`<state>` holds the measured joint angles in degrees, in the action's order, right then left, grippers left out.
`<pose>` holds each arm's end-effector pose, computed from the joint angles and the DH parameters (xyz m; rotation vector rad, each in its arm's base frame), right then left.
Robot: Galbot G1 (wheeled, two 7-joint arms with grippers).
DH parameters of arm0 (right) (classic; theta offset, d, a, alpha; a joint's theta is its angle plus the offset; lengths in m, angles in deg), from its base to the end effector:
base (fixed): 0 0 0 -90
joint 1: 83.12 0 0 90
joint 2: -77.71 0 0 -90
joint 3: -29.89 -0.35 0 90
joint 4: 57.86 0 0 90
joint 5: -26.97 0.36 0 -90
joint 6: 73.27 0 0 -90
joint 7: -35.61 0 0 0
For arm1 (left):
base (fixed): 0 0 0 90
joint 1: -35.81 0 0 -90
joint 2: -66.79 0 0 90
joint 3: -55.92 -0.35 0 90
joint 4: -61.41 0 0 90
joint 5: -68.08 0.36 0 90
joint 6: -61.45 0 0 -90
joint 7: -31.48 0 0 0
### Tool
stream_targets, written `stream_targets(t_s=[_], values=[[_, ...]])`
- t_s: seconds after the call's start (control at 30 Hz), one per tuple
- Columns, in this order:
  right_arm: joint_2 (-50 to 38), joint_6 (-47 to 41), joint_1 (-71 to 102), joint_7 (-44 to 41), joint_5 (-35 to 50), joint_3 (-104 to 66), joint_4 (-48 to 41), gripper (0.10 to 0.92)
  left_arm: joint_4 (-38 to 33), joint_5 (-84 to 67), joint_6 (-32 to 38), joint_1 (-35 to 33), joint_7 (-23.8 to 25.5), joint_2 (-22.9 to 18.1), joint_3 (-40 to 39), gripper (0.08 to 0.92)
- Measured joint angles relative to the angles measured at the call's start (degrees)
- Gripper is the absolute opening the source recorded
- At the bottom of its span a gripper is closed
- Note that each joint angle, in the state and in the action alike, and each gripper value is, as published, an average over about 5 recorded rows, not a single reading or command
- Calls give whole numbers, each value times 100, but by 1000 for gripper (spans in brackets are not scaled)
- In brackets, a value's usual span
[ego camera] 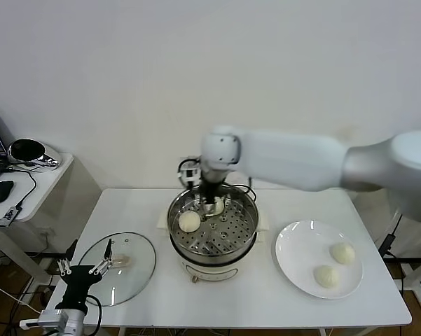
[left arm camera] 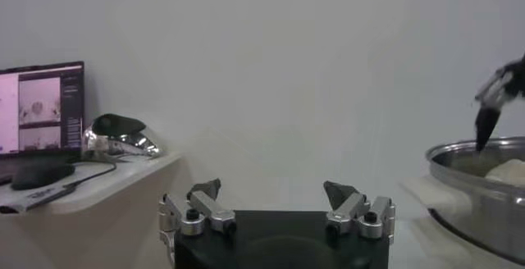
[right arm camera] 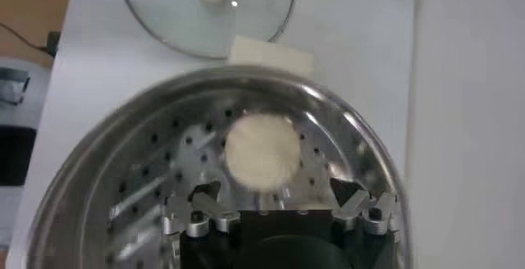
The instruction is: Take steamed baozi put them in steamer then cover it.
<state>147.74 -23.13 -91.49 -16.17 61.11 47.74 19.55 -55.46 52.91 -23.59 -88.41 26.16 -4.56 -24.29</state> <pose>0.5271 0.1680 -0.0313 1.3507 -1.4219 1.4138 0.1717 0.1116 -0.3103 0.1291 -3.1259 -0.1588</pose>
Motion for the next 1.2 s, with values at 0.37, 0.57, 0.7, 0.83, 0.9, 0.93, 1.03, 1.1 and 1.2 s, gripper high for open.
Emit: stream_targets(t_s=[0.37, 0.57, 0.7, 0.83, 0.9, 0.93, 1.03, 1.1, 1.2], values=[[-2108, 550, -858, -751, -724, 523, 1349, 823, -22, 0, -55, 0, -32, 77, -105, 823], [-3232, 921, -830, -999, -1354, 701, 1810, 823, -27, 26, -95, -6, -32, 102, -128, 823], [-3865, 1197, -611, -1080, -1803, 723, 2013, 823, -26, 42, -118, -9, -33, 111, -132, 823], [-4367, 1437, -195, -1093, -2218, 601, 2131, 823, -3, 56, -122, -7, -34, 110, -132, 823], [-4545, 1532, 80, -1077, -2411, 493, 2150, 823, 2, 67, -125, -7, -35, 98, -130, 823], [-4617, 1572, 230, -1063, -2502, 429, 2153, 823, -1, 72, -129, -7, -34, 91, -129, 823], [-4779, 1653, 721, -1009, -2739, 163, 2137, 823, -28, 84, -154, -11, -32, 65, -117, 823], [-4853, 1693, 1081, -971, -2873, -70, 2105, 823, -50, 88, -171, -16, -31, 51, -105, 823], [-4919, 1753, 1621, -919, -3055, -447, 2027, 823, -66, 94, -183, -25, -31, 38, -86, 823]])
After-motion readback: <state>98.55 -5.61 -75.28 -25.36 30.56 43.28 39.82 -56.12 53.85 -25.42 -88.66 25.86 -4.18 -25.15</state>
